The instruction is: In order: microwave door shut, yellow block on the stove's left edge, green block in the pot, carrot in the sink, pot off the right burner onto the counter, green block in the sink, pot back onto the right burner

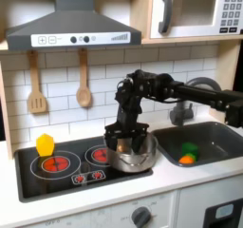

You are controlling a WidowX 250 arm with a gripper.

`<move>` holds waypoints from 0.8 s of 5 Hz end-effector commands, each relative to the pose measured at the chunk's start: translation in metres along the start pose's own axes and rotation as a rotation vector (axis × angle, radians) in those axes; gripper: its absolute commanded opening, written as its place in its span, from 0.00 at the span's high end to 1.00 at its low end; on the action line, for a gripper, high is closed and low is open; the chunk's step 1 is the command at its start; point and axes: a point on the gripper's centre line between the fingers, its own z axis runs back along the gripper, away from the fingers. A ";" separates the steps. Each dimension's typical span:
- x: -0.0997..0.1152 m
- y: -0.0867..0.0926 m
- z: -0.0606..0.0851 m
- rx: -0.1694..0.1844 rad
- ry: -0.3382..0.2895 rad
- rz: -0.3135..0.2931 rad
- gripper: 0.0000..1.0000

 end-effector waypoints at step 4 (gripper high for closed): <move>-0.003 0.034 -0.010 0.017 0.012 0.027 0.00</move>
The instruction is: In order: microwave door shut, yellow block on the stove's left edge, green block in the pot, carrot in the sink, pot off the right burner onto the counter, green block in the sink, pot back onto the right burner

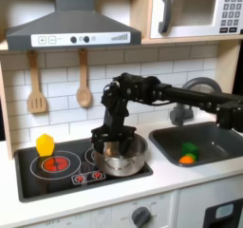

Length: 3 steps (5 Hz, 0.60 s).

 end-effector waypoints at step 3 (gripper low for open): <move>-0.005 0.021 -0.002 0.018 0.001 0.017 0.00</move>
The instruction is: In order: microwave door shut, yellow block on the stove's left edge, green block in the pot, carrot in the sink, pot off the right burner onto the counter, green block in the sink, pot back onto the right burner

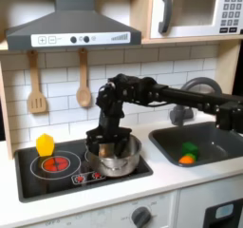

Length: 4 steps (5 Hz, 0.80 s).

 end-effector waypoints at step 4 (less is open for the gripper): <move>-0.003 0.031 -0.002 0.040 0.005 0.053 0.00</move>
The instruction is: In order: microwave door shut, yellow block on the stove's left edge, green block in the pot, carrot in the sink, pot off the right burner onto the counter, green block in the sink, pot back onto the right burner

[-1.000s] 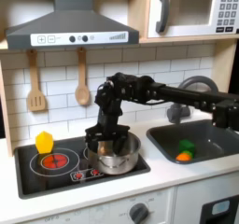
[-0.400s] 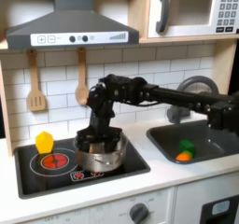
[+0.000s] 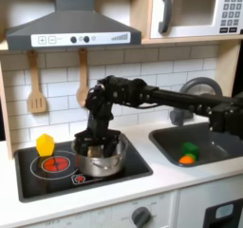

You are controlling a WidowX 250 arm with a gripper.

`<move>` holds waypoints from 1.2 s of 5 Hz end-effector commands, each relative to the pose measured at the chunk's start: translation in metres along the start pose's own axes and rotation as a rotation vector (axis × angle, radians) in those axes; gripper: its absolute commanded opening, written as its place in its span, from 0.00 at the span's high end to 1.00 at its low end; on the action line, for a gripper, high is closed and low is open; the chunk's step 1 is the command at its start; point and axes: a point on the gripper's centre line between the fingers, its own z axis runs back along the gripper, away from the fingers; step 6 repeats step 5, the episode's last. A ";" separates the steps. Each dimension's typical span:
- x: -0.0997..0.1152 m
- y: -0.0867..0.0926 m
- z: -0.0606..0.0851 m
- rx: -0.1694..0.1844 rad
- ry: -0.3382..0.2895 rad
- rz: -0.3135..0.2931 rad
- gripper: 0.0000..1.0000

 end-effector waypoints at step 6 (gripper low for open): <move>-0.003 0.018 0.005 0.024 -0.004 0.026 0.00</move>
